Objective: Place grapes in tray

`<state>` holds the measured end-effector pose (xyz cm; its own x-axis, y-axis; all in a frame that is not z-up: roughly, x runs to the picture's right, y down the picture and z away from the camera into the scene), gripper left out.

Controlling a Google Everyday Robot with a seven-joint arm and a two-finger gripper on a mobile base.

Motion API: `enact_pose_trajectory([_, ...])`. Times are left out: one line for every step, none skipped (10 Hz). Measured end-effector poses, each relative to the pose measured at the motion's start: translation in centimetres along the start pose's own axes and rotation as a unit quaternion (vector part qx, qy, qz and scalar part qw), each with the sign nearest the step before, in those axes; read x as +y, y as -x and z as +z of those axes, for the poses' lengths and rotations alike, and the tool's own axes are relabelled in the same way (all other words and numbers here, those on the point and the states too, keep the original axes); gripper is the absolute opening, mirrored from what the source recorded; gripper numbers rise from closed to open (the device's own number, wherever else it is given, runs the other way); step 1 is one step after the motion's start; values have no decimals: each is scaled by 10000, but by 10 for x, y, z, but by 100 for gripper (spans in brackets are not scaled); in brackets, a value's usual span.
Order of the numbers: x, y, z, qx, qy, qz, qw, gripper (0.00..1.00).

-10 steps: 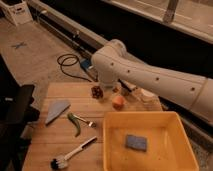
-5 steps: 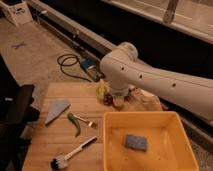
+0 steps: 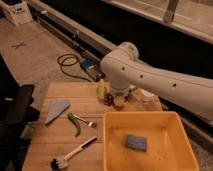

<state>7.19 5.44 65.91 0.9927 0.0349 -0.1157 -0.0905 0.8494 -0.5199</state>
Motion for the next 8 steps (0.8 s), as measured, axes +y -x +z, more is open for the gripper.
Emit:
enact_pose_trajectory([3,-7,-1,223,-80,62,9997,0])
enact_pose_trajectory([9,-20,0,336,-90,215,9992,0])
enact_pose_trajectory([15,-35,2,414,-74,380,9984,0])
enact_pose_trajectory([32,-57,5,470,-24,707,9964,0])
enact_pose_trajectory([41,-68,7,467,8,891,9949,0])
enact_pose_trajectory([52,-82,10,496,95,1097,9927,0])
enact_pose_trajectory([64,-100,17,502,253,1389,9887,3])
enact_pose_trajectory([74,-112,26,454,436,1618,9848,10])
